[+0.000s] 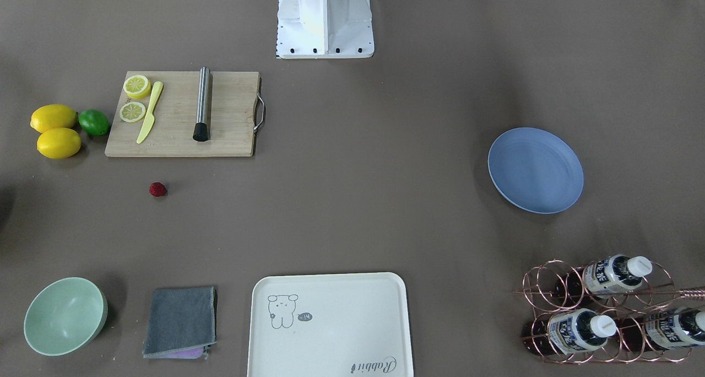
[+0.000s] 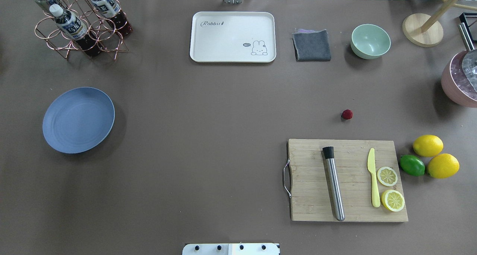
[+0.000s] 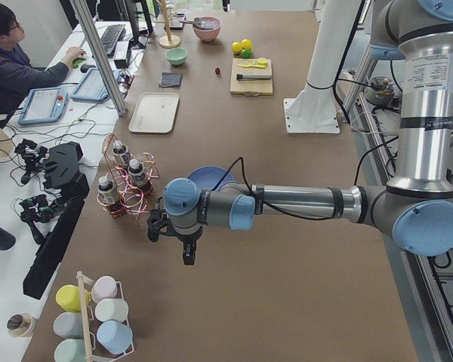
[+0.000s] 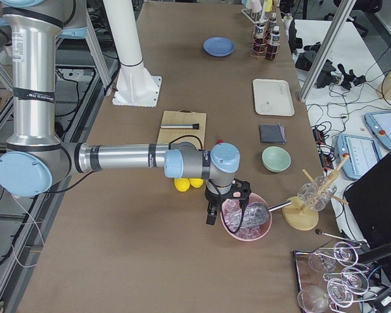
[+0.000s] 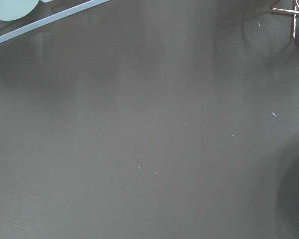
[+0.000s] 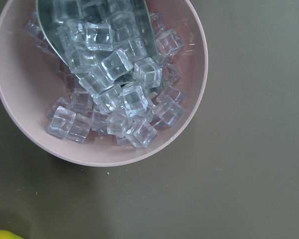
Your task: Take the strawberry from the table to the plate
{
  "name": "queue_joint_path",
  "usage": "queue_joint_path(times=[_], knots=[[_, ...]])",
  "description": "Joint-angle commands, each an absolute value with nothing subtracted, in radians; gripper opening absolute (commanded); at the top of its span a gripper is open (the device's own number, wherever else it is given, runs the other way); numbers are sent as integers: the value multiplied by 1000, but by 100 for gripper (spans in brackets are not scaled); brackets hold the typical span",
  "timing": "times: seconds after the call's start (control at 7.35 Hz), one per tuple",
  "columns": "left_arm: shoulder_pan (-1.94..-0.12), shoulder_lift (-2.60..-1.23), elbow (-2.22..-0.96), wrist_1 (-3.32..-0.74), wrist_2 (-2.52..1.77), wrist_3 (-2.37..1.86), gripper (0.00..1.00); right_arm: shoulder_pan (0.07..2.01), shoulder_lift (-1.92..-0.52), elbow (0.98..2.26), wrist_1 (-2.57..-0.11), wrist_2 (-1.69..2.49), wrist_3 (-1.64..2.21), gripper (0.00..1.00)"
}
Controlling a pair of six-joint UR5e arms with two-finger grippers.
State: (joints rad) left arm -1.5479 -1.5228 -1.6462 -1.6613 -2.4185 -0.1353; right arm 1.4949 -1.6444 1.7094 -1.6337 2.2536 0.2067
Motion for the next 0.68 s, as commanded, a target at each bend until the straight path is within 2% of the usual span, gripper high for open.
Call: queue_joint_path(times=[0.0, 0.54], knots=[[-1545, -1483, -1681, -1660, -2415, -135, 98, 1494, -1644, 1710, -1634, 2253, 207, 100], [-1545, -1492, -1678, -1660, -2410, -133, 98, 1494, -1643, 1713, -1632, 2253, 207, 100]])
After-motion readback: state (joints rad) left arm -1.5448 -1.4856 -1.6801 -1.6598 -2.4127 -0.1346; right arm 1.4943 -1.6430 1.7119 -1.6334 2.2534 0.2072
